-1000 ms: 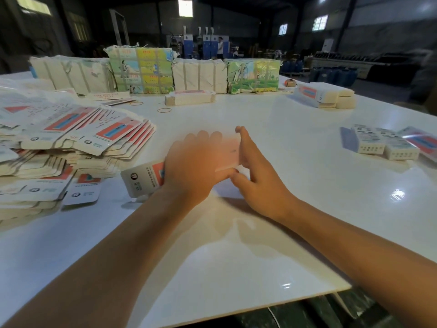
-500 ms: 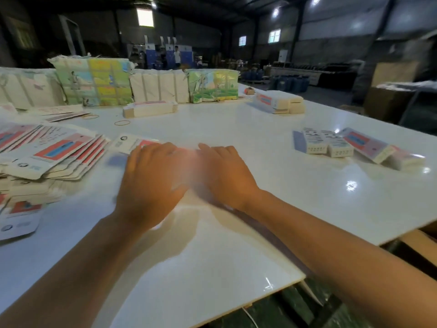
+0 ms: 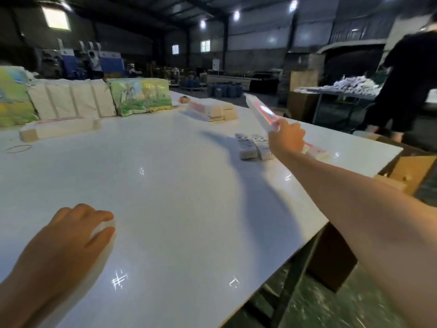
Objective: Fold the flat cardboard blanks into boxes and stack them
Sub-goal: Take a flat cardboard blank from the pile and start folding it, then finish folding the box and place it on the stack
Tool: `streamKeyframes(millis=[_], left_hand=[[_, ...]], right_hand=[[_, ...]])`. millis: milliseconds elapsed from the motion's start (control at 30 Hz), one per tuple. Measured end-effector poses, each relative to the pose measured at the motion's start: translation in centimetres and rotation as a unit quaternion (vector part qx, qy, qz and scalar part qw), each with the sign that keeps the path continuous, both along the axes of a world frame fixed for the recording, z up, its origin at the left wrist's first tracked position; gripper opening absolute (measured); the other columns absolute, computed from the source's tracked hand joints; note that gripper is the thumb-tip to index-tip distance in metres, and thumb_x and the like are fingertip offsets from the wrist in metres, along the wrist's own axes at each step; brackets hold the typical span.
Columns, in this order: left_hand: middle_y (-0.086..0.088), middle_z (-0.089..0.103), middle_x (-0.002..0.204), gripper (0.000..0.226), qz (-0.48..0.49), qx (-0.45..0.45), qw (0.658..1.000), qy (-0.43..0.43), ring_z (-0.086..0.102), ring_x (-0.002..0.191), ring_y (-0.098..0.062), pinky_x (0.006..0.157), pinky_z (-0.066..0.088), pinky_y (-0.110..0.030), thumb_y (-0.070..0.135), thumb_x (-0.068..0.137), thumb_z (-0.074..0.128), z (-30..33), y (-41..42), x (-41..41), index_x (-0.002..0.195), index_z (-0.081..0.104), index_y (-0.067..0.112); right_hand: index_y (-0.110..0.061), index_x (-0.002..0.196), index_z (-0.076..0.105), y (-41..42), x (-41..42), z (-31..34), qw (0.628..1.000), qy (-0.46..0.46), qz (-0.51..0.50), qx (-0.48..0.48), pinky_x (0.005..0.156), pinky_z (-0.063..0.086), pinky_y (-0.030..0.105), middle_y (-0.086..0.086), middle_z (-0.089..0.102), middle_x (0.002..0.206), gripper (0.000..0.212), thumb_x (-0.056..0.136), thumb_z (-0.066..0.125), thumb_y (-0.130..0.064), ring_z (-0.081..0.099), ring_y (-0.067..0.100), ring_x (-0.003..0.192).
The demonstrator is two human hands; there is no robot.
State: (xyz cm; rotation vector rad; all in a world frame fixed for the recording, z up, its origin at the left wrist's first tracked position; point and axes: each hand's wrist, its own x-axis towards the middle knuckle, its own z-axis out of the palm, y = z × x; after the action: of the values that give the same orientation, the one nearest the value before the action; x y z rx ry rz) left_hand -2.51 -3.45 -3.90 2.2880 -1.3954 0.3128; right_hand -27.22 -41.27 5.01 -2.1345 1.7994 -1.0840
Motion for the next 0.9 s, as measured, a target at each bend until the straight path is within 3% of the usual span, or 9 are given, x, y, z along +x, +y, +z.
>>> streamKeyframes(millis=[100, 233, 367, 467, 600, 733, 800, 900], left_hand=[[0.011, 0.051, 0.088, 0.036, 0.004, 0.015, 0.999, -0.032, 0.051, 0.085, -0.025, 0.070, 0.047, -0.044, 0.055, 0.079, 0.031, 0.0, -0.1, 0.3, 0.097, 0.060, 0.043], [-0.002, 0.058, 0.088, 0.046, -0.001, 0.026, 0.997, -0.078, 0.054, 0.079, -0.032, 0.066, 0.049, -0.047, 0.047, 0.080, 0.034, 0.4, -0.3, 0.0, 0.096, 0.068, 0.021], [-0.004, 0.058, 0.088, 0.050, 0.017, 0.003, 0.999, -0.041, 0.052, 0.080, -0.033, 0.066, 0.049, -0.046, 0.048, 0.077, 0.033, 1.3, -0.1, -1.2, 0.096, 0.069, 0.020], [-0.002, 0.058, 0.092, 0.052, 0.017, -0.001, 1.000, -0.026, 0.051, 0.086, -0.031, 0.069, 0.049, -0.044, 0.048, 0.077, 0.031, 1.7, -0.1, -1.8, 0.099, 0.069, 0.021], [0.003, 0.056, 0.096, 0.060, 0.022, 0.008, 1.000, -0.014, 0.048, 0.093, -0.023, 0.073, 0.047, -0.039, 0.054, 0.073, 0.022, 2.1, -0.1, -2.3, 0.102, 0.066, 0.026], [0.001, 0.056, 0.103, 0.068, 0.031, 0.011, 0.999, -0.004, 0.045, 0.098, -0.021, 0.083, 0.043, -0.035, 0.056, 0.073, 0.017, 2.5, 0.3, -2.7, 0.110, 0.064, 0.023], [-0.001, 0.055, 0.111, 0.070, 0.031, 0.036, 0.999, -0.017, 0.044, 0.102, -0.021, 0.088, 0.040, -0.032, 0.055, 0.075, 0.015, 2.7, 0.4, -2.8, 0.118, 0.061, 0.022], [0.000, 0.052, 0.118, 0.062, 0.039, 0.070, 0.997, -0.016, 0.042, 0.108, -0.018, 0.092, 0.037, -0.031, 0.045, 0.080, 0.021, 2.8, 0.5, -2.7, 0.125, 0.056, 0.023]], right_hand=[[-0.016, 0.125, 0.051, -1.3, -1.6, -2.1, 0.993, 0.082, -0.047, 0.076, 0.097, 0.042, 0.051, 0.016, 0.051, 0.124, 0.035, 0.093, 0.049, -0.028, 0.045, 0.036, 0.119], [-0.014, 0.119, 0.055, -1.2, -1.7, -2.7, 0.991, 0.042, -0.080, 0.094, 0.095, 0.045, 0.047, 0.013, 0.056, 0.113, 0.032, 0.091, 0.055, -0.029, 0.052, 0.033, 0.110], [-0.022, 0.134, 0.044, -0.5, 0.0, -1.2, 0.995, 0.050, -0.068, 0.050, 0.108, 0.025, 0.056, 0.014, 0.036, 0.141, 0.040, 0.095, 0.049, -0.031, 0.028, 0.034, 0.133], [-0.023, 0.139, 0.040, 2.4, 3.6, 0.8, 0.999, -0.034, 0.030, -0.016, 0.110, 0.023, 0.052, 0.008, 0.031, 0.149, 0.043, 0.097, 0.043, -0.026, 0.023, 0.028, 0.137], [-0.019, 0.130, 0.054, 10.0, 9.4, 1.7, 0.962, -0.094, 0.251, -0.055, 0.105, 0.035, 0.047, 0.006, 0.052, 0.135, 0.038, 0.093, 0.047, -0.020, 0.042, 0.025, 0.126], [-0.018, 0.114, 0.067, 18.6, 13.9, -1.7, 0.886, 0.019, 0.463, 0.009, 0.098, 0.044, 0.041, 0.003, 0.064, 0.122, 0.030, 0.090, 0.048, -0.017, 0.055, 0.025, 0.114], [-0.017, 0.118, 0.064, 21.7, 14.9, -3.9, 0.860, 0.081, 0.503, 0.016, 0.096, 0.044, 0.042, 0.007, 0.062, 0.123, 0.031, 0.092, 0.046, -0.019, 0.053, 0.028, 0.114], [-0.016, 0.113, 0.065, 23.4, 15.2, -6.0, 0.841, 0.173, 0.510, -0.055, 0.087, 0.044, 0.039, 0.009, 0.058, 0.116, 0.030, 0.097, 0.041, -0.025, 0.051, 0.030, 0.107]])
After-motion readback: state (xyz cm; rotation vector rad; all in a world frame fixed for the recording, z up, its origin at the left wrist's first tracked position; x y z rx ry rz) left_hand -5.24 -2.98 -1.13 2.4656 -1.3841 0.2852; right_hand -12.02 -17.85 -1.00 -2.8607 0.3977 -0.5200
